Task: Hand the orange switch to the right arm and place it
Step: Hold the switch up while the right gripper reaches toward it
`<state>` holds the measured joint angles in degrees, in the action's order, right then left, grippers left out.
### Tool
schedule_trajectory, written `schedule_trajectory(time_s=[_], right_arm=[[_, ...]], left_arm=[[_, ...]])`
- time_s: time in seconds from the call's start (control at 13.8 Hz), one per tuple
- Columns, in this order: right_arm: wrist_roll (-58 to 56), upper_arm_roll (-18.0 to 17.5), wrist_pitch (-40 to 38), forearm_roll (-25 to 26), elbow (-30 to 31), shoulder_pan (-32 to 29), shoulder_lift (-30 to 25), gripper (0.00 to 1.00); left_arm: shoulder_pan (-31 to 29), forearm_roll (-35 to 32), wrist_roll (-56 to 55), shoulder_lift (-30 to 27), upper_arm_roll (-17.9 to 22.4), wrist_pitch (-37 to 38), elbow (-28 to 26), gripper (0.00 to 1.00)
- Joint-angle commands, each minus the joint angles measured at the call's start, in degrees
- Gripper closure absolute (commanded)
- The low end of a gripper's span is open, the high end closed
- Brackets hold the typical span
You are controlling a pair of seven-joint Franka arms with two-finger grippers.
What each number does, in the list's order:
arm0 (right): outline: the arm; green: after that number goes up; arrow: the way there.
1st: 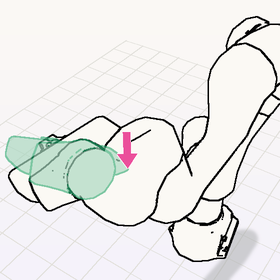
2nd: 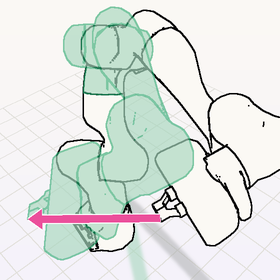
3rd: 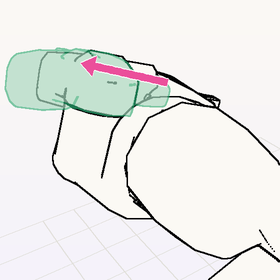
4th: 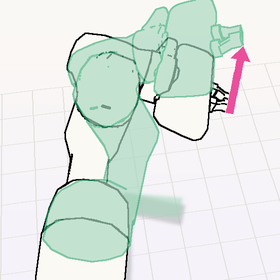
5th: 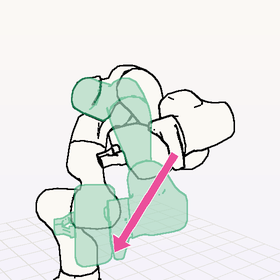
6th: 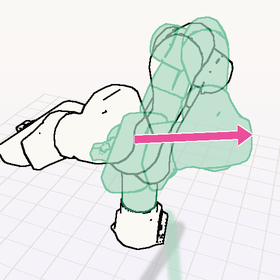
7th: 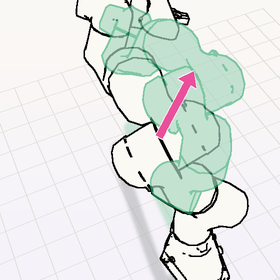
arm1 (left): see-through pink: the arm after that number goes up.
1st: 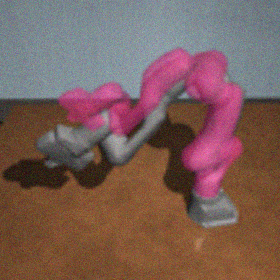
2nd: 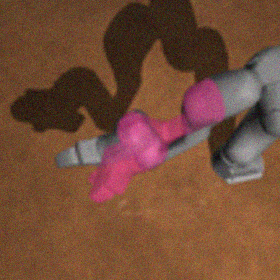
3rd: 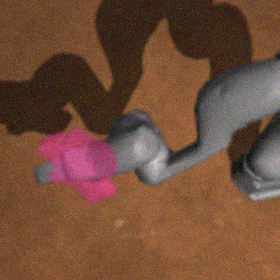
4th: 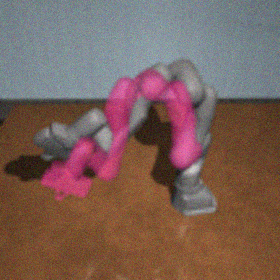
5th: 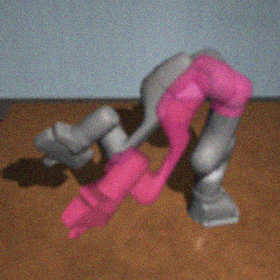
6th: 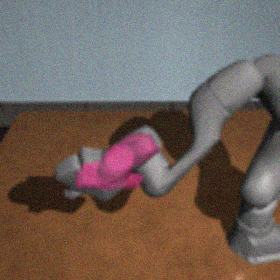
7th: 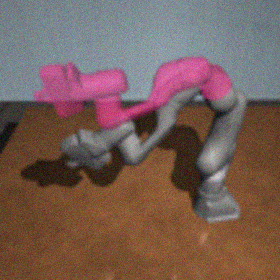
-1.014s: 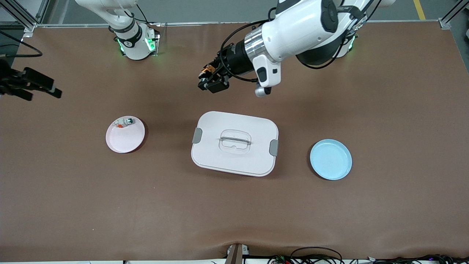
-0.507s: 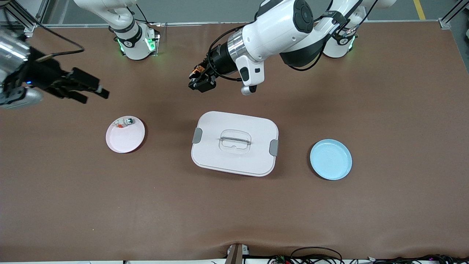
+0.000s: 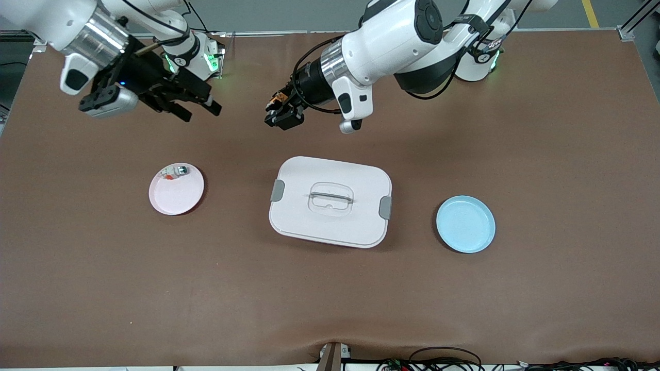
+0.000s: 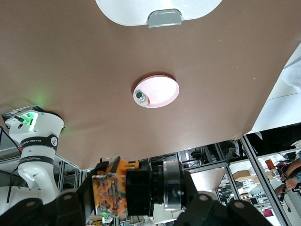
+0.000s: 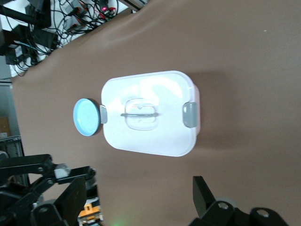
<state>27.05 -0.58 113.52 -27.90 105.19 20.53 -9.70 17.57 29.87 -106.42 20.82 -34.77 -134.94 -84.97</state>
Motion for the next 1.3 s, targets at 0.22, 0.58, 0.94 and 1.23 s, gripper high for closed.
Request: schedule_trajectory(time_s=[0.22,0.58,0.94,1.23], right_arm=[[6.33,0.66,13.38,-1.19,7.74,9.42,-4.28,0.00],[6.79,0.58,22.78,-1.19,12.30,14.00,-4.36,0.00],[5.65,0.66,25.61,-1.19,14.95,15.24,-4.45,0.00],[2.57,1.10,25.44,-1.19,15.65,14.62,-4.63,0.00]], left_arm=[[0.53,-1.65,-1.68,0.45,0.05,-0.41,1.21,0.85],[0.53,-2.09,-1.77,0.45,0.05,-0.41,1.21,0.85],[0.36,-2.09,-1.77,0.36,0.05,-0.41,1.21,0.85],[0.45,-2.09,-1.77,0.28,-0.03,-0.41,1.21,0.85]])
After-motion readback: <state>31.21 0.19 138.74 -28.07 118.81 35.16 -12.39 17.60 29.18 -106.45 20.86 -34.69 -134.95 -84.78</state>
